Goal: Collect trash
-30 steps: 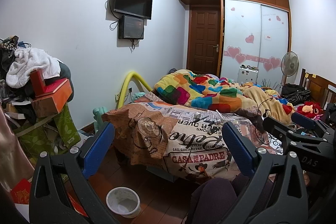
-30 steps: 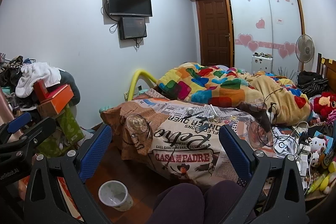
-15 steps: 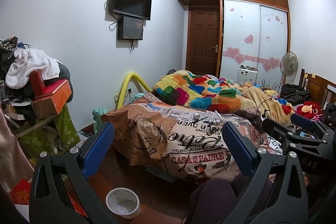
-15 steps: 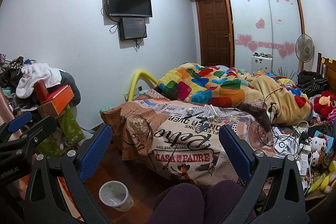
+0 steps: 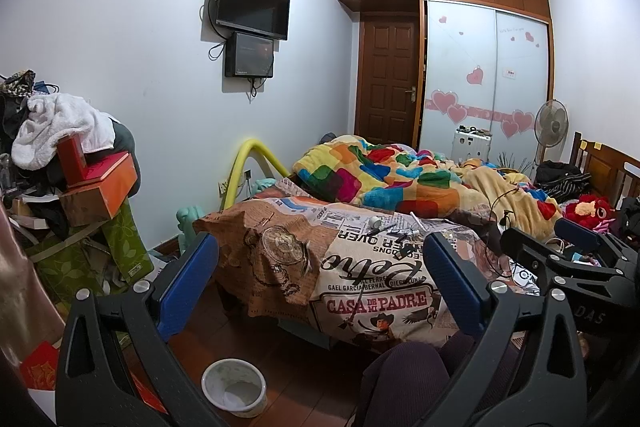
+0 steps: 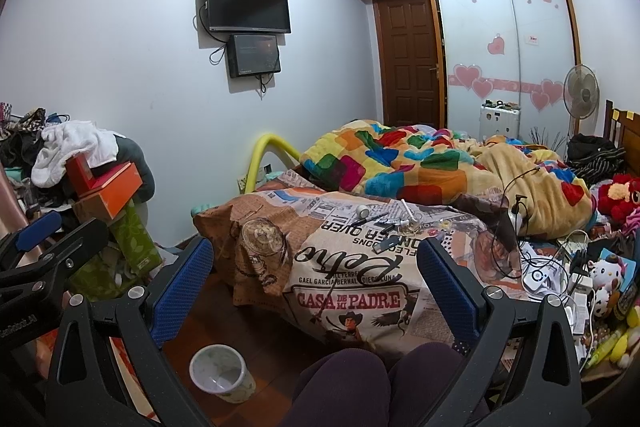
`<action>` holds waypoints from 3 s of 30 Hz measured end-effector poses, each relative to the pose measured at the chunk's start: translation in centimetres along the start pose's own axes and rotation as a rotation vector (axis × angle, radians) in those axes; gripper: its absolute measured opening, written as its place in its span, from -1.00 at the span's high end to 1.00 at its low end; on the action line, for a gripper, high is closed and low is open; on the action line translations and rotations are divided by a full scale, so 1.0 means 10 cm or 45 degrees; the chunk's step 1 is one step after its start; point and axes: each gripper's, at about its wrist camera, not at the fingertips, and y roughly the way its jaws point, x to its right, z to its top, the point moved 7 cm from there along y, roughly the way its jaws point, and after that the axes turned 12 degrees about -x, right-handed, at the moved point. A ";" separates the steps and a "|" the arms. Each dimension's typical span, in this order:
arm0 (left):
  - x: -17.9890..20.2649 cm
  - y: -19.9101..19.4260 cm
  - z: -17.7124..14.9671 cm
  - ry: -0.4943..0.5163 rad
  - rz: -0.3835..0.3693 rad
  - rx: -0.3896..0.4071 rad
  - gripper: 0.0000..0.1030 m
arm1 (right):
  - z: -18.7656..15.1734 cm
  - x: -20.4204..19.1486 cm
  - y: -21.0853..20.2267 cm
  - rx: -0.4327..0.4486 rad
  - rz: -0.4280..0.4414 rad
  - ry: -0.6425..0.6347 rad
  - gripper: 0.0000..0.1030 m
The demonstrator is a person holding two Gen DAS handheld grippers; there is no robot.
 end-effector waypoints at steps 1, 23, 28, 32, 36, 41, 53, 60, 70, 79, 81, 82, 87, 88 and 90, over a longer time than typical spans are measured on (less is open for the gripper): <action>0.00 0.00 0.00 0.000 0.001 0.001 -0.99 | -0.01 0.00 0.01 -0.001 -0.001 0.000 -0.97; 0.01 -0.01 0.05 -0.002 0.009 0.005 -0.99 | 0.05 0.01 -0.04 -0.005 -0.003 0.003 -0.97; 0.02 0.07 0.09 0.000 0.016 0.001 -0.99 | 0.00 0.03 0.09 -0.020 -0.006 0.018 -0.97; 0.05 0.19 0.14 0.015 0.016 0.004 -1.00 | 0.00 0.11 0.22 -0.040 -0.017 0.037 -0.97; 0.11 0.40 0.20 0.023 0.002 -0.010 -0.99 | 0.04 0.25 0.34 -0.053 -0.040 0.069 -0.97; 0.22 0.71 0.35 0.015 0.011 0.010 -0.99 | 0.10 0.51 0.60 -0.111 -0.066 0.132 -0.97; 0.65 2.04 0.68 -0.013 -0.072 -0.144 -0.93 | 0.31 1.36 1.29 -0.195 -0.232 0.240 -0.97; 0.87 3.03 0.65 -0.062 -0.111 -0.313 -0.80 | 0.33 1.81 1.82 -0.266 -0.267 0.234 -0.97; 1.28 4.24 0.30 -0.032 -0.148 -0.556 -0.80 | 0.07 2.41 2.71 -0.470 -0.231 0.248 -0.93; 1.91 5.02 -0.09 0.168 -0.250 -0.713 -0.53 | -0.18 2.69 3.46 -0.629 -0.132 0.338 -0.45; 2.02 5.17 -0.18 0.206 -0.274 -0.752 -0.42 | -0.21 2.71 3.60 -0.653 -0.103 0.357 -0.32; 2.07 5.24 -0.22 0.220 -0.289 -0.770 -0.35 | -0.22 2.70 3.65 -0.661 -0.088 0.365 -0.29; 2.25 5.50 -0.39 0.255 -0.366 -0.869 -0.06 | -0.25 2.66 3.93 -0.696 -0.032 0.390 -0.05; 2.26 5.55 -0.43 0.257 -0.372 -0.891 0.02 | -0.25 2.65 3.96 -0.698 -0.030 0.386 -0.03; 2.28 5.63 -0.51 0.255 -0.386 -0.934 0.13 | -0.26 2.64 4.04 -0.707 -0.029 0.384 0.07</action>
